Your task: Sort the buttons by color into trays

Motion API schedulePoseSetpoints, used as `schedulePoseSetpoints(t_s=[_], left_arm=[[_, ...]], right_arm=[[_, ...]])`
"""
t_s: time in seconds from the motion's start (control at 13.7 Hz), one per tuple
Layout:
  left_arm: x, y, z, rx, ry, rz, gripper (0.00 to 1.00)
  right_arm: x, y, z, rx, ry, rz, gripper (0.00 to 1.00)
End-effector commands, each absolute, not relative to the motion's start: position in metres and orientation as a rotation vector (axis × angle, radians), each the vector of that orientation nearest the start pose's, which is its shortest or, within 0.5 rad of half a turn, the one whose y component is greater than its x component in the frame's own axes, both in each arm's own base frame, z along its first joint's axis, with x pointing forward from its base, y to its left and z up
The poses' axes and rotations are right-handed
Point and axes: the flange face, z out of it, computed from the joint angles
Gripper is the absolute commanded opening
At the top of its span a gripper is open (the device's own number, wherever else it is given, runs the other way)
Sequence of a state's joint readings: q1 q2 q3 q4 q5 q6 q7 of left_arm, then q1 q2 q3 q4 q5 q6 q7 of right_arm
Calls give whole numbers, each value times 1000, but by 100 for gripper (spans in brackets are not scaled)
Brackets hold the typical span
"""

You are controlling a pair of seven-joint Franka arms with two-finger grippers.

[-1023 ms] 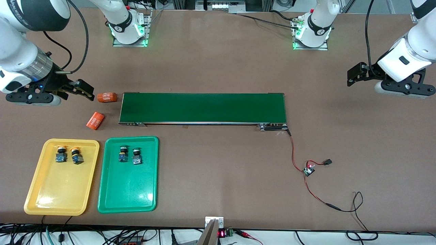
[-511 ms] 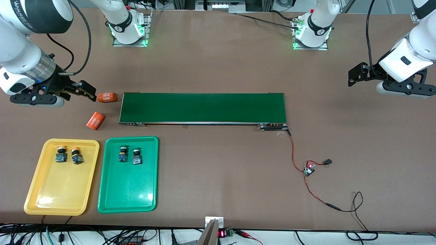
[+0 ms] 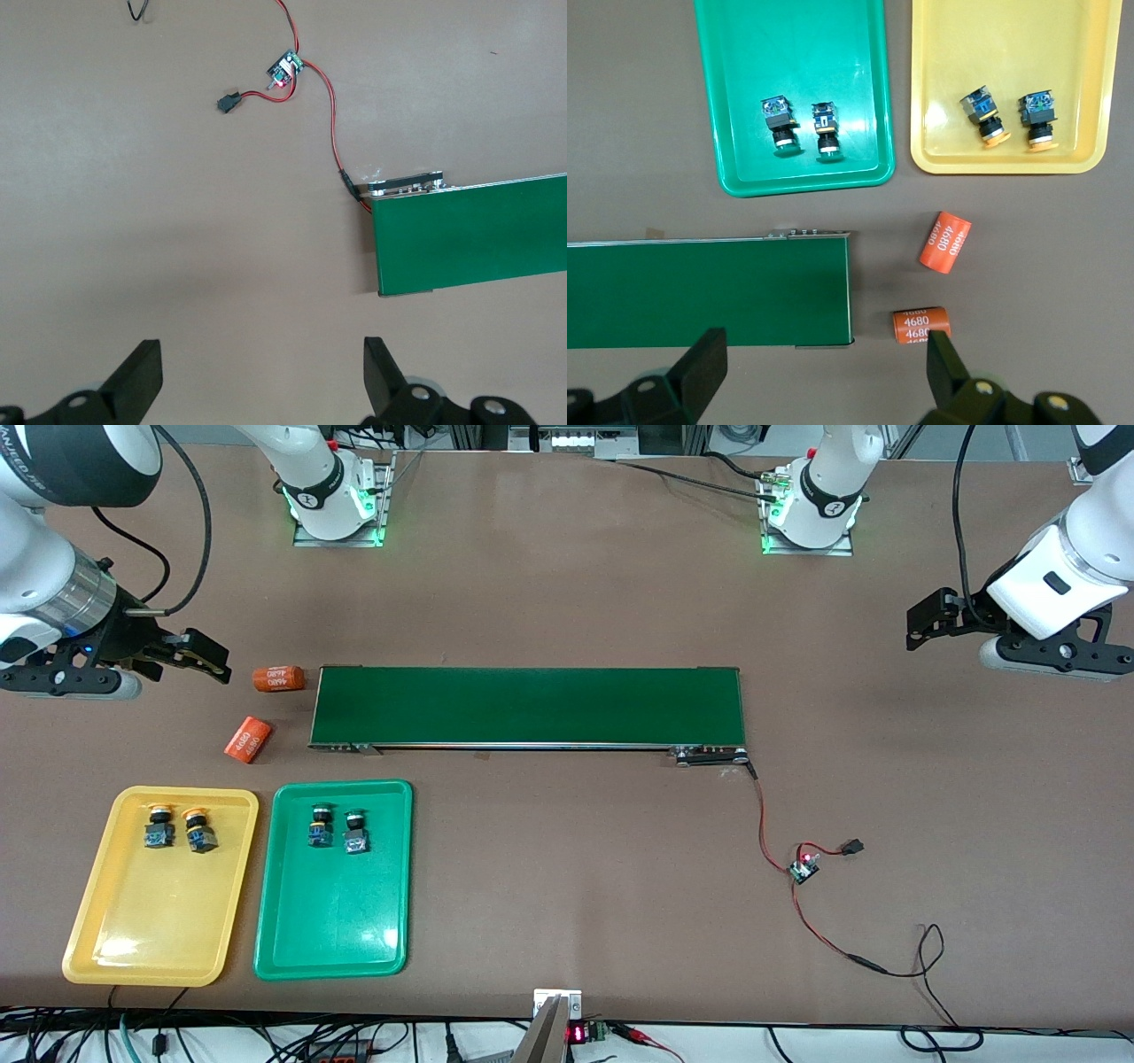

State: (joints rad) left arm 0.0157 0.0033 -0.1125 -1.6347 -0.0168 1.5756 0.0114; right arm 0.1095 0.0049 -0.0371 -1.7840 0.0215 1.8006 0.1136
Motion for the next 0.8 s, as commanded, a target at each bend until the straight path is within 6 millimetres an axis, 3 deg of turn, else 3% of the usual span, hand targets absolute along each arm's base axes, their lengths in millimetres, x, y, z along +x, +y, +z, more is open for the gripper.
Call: schedulePoseSetpoints(t_s=[0.0,0.73], left_arm=[[548,-53,600,-3150,183,110,100],[546,-46,599,-3152,150,137,100]], right_arm=[[566,45,543,-3122,52,0,100],[563,44,543,-3136,67,35,100]])
